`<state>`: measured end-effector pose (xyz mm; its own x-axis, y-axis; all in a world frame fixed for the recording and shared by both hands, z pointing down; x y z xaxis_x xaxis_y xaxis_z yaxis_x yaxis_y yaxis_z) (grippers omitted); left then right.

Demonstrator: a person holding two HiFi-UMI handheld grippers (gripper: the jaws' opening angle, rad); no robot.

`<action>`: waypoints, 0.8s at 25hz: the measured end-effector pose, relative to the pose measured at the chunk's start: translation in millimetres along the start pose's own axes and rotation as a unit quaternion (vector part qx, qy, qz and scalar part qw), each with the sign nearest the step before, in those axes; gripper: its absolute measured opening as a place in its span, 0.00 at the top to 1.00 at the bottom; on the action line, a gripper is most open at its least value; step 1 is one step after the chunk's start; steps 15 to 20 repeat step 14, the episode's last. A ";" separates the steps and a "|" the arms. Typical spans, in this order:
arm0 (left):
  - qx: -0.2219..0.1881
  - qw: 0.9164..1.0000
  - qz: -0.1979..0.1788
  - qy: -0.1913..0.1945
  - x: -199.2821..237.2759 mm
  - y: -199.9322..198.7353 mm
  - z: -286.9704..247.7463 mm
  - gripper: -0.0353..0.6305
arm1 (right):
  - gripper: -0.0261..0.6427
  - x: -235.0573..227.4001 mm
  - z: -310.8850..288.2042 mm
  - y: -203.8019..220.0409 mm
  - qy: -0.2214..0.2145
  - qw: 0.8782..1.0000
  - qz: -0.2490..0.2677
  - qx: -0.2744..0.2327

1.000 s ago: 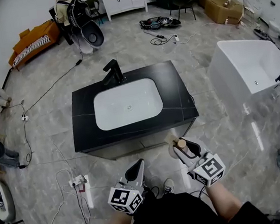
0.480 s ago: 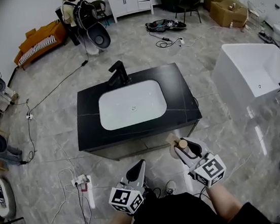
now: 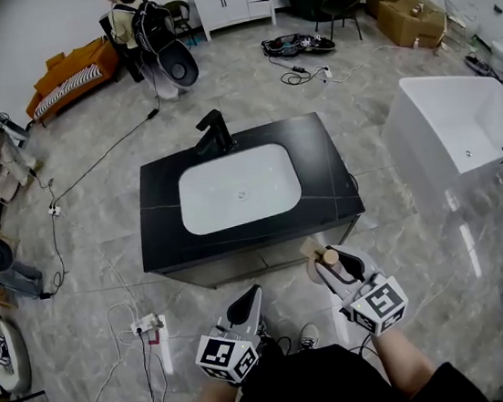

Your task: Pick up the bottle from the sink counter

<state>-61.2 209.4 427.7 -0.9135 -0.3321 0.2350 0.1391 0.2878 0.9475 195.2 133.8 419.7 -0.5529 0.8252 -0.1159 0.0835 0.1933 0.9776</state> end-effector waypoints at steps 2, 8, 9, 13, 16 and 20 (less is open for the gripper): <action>0.000 1.000 -0.001 0.001 -1.2 -1.0 -0.8 0.94 | 0.75 -1.1 0.9 -1.0 0.000 1.000 0.001 0.000; 0.002 1.000 0.000 0.003 -1.6 -2.0 -0.4 0.94 | 0.75 -1.2 1.8 -1.3 0.004 1.000 -0.005 0.004; 0.003 1.000 0.000 0.003 -1.4 -2.0 -0.2 0.94 | 0.75 -1.2 1.5 -1.4 0.004 1.000 -0.004 0.004; 0.003 1.000 0.001 0.003 -1.4 -1.1 0.8 0.94 | 0.75 -1.5 0.5 1.1 0.006 1.000 -0.009 0.002; 0.003 1.000 0.002 0.003 -1.4 -0.8 1.1 0.94 | 0.75 -1.5 0.5 1.8 0.006 1.000 -0.010 0.002; 0.003 1.000 0.002 0.003 -1.4 -0.8 1.1 0.94 | 0.75 -1.5 0.5 1.8 0.006 1.000 -0.010 0.002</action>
Point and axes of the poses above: the fingertips, and each gripper's own axes: z backward along the fingers, x to its left, y out of its underside, the point moved 10 cm from there along z, backward along the fingers, and after that the axes turned 7 degrees about -y, right-handed, at the moved point
